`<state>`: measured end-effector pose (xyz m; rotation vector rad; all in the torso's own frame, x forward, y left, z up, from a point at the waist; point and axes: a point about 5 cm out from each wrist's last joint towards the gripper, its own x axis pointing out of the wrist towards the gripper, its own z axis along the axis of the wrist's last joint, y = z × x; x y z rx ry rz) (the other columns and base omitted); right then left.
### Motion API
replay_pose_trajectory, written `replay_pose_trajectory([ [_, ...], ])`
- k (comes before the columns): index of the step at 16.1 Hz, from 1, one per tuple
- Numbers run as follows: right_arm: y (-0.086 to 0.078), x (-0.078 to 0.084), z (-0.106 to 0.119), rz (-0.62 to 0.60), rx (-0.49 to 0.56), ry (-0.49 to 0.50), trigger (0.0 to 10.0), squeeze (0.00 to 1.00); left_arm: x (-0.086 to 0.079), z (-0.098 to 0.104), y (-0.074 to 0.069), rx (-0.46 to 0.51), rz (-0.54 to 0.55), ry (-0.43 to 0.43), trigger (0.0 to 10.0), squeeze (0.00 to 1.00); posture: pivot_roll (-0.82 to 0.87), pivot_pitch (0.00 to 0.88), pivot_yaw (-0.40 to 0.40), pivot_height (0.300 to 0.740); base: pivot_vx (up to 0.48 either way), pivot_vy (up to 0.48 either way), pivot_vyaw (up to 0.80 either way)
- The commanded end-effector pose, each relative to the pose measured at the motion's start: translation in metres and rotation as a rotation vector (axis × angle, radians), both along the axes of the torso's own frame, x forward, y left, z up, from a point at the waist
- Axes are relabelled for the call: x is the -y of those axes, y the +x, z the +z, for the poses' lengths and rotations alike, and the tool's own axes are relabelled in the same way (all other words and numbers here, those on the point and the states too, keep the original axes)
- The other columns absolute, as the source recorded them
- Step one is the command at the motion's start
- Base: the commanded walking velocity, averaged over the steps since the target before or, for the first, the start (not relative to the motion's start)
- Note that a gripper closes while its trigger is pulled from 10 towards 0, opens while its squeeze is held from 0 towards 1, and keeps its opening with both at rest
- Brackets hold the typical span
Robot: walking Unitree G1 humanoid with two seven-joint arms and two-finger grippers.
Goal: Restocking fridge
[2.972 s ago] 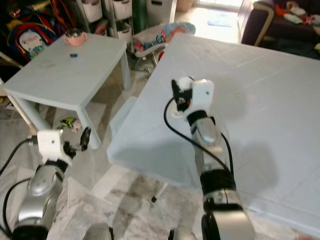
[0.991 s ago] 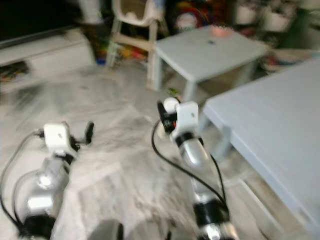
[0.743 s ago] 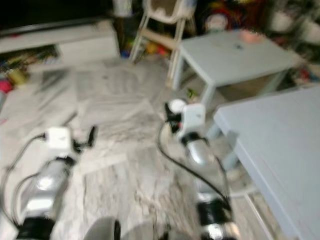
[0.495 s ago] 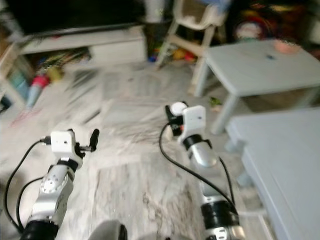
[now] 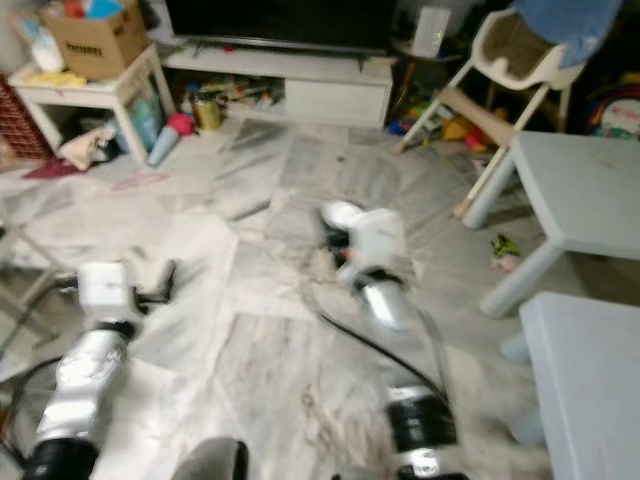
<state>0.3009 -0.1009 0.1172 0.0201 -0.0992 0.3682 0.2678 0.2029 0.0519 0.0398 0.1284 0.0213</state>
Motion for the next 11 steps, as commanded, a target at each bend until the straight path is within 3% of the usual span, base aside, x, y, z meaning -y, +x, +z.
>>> replay_pose_trajectory([
  [1, 0.0022, 0.0093, 0.0033, -0.024, 0.019, -0.013, 10.0, 0.0, 0.0063, -0.002, -0.0001, -0.009, -0.014, -0.007, 10.0, 0.0, 0.0, 0.0, -0.013, 0.74, 0.0, 0.48, 0.8],
  [11, 0.0066, 0.0112, -0.0001, -0.037, 0.007, -0.025, 10.0, 0.0, 0.0108, -0.0049, -0.0005, -0.029, -0.033, 0.003, 10.0, 0.0, 0.01, 0.0, -0.018, 0.74, 0.0, 0.467, 0.0],
])
